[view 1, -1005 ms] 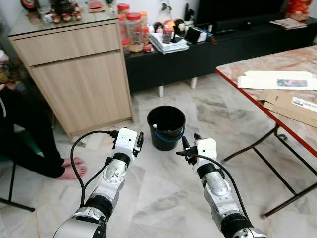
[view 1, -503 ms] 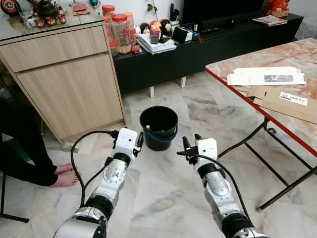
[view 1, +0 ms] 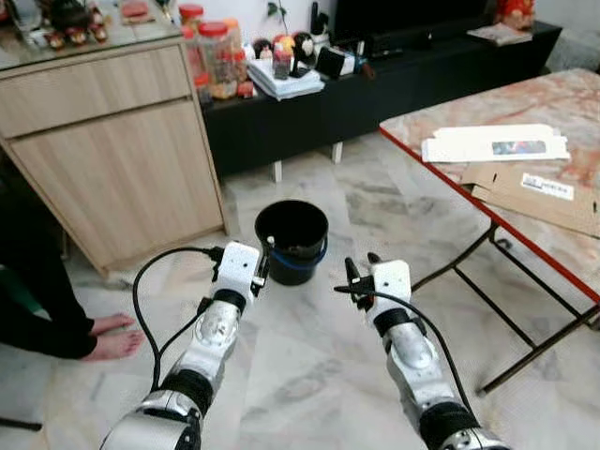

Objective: Picking trash to rubbish bin

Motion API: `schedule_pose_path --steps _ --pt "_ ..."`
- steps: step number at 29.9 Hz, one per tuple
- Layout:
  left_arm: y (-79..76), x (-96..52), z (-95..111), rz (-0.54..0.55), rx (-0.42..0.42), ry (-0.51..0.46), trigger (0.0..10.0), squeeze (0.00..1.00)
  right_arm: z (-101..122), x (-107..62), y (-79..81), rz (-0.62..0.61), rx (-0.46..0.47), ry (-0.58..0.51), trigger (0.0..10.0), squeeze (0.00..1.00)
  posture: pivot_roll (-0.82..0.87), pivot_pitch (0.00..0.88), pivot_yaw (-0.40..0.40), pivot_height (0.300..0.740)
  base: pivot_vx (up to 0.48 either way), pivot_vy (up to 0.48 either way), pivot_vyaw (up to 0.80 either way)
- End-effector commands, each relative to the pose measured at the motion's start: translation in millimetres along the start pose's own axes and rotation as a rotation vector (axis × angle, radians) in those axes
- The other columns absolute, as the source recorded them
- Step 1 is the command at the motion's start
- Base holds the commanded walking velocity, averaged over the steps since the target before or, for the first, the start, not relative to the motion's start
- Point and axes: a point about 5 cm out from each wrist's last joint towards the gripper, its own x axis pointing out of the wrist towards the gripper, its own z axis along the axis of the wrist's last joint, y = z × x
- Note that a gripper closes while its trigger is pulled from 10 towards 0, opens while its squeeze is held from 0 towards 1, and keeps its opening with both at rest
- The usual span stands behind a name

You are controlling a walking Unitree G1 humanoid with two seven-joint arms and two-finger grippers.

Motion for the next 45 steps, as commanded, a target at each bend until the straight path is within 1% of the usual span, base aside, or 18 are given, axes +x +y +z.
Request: schedule_pose_path --steps 1,9,12,20,23,27,29,45 --pt "1.3 3.9 4.1 0.000 0.012 -0.005 10.0 0.00 2.1 2.8 1.8 0.004 0.003 0.002 10.0 0.00 0.13 0.018 0.018 0.740 0.000 0.000 -0.79" --pt "1.4 4.2 4.6 -0.004 0.028 -0.007 10.0 0.00 2.2 2.9 1.8 0.004 0.004 0.002 10.0 0.00 0.13 0.019 0.019 0.740 0.000 0.000 -0.79" --pt "1.0 4.0 4.0 -0.003 0.006 -0.003 10.0 0.00 1.8 2.7 2.2 0.003 0.005 0.003 10.0 0.00 0.13 0.018 0.021 0.740 0.000 0.000 -0.79" --pt "1.8 4.5 4.7 -0.001 0.034 -0.006 10.0 0.00 1.8 2.8 2.5 0.004 0.005 0.004 10.0 0.00 0.14 0.020 0.021 0.740 0.000 0.000 -0.79" --pt "0.9 4.5 4.6 -0.005 0.043 -0.005 10.0 0.00 1.7 2.8 2.7 0.006 0.005 0.004 10.0 0.00 0.14 0.020 0.021 0.740 0.000 -0.480 -0.79" --pt "1.1 4.4 4.6 -0.002 0.032 -0.006 10.0 0.00 1.7 2.8 2.9 0.005 0.007 0.004 10.0 0.00 0.13 0.019 0.022 0.740 0.000 -0.460 -0.79" --pt "2.0 4.3 4.6 0.007 0.012 -0.006 10.0 0.00 1.5 2.6 3.0 0.005 0.007 0.004 10.0 0.00 0.14 0.020 0.022 0.740 0.000 0.000 -0.78" --pt "1.9 4.4 4.5 0.001 0.028 -0.005 10.0 0.00 1.0 2.4 3.6 0.005 0.010 0.006 10.0 0.00 0.14 0.022 0.023 0.740 0.000 0.000 -0.78"
